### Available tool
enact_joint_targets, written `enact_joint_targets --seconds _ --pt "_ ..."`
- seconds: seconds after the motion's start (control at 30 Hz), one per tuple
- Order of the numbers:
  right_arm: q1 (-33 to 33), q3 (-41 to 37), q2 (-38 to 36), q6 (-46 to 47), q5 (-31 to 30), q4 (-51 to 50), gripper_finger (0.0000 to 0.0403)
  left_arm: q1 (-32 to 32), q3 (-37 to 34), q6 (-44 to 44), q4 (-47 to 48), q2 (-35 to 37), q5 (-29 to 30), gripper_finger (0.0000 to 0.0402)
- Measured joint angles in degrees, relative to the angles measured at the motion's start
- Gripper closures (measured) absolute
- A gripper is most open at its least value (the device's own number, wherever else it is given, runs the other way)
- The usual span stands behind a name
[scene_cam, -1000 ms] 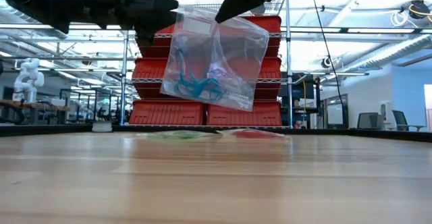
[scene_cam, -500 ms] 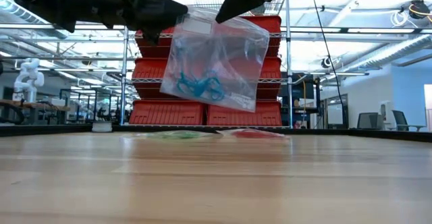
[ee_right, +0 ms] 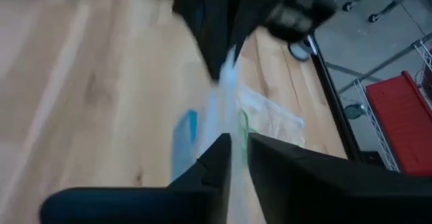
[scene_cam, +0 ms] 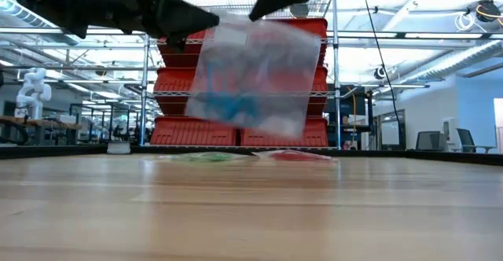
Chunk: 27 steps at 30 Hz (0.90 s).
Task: Sort rubber bands
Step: Close the bottom transparent zip bag
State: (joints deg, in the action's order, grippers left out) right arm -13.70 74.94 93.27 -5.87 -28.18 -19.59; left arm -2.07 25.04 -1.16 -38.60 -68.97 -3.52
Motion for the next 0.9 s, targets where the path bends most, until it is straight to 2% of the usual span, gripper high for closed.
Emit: enact_joint_targets --seconds 0.1,0.27,0.4,0.6,0.9 --pt "-0.3 0.0 0.0 1.9 1.4 2.9 0.0331 0.0 0.0 -0.9 1.9 0.0 -0.6 0.0399" --pt "0.9 0.0 0.3 6.3 9.0 6.6 0.0288 -0.6 0.0 -2.6 3.7 0.0 -1.0 0.04" --pt "2.3 0.0 1.4 8.2 9.3 7.6 0.0264 -1.0 0.3 -2.8 4.0 0.0 -1.4 0.04" --pt "3.8 0.0 3.8 8.3 13.7 9.3 0.0258 -1.0 0.7 -2.8 5.4 0.0 -1.2 0.0401" --pt "4.4 0.0 4.1 9.7 15.1 11.2 0.0263 -1.0 0.7 -2.8 5.1 0.0 -0.9 0.0401"
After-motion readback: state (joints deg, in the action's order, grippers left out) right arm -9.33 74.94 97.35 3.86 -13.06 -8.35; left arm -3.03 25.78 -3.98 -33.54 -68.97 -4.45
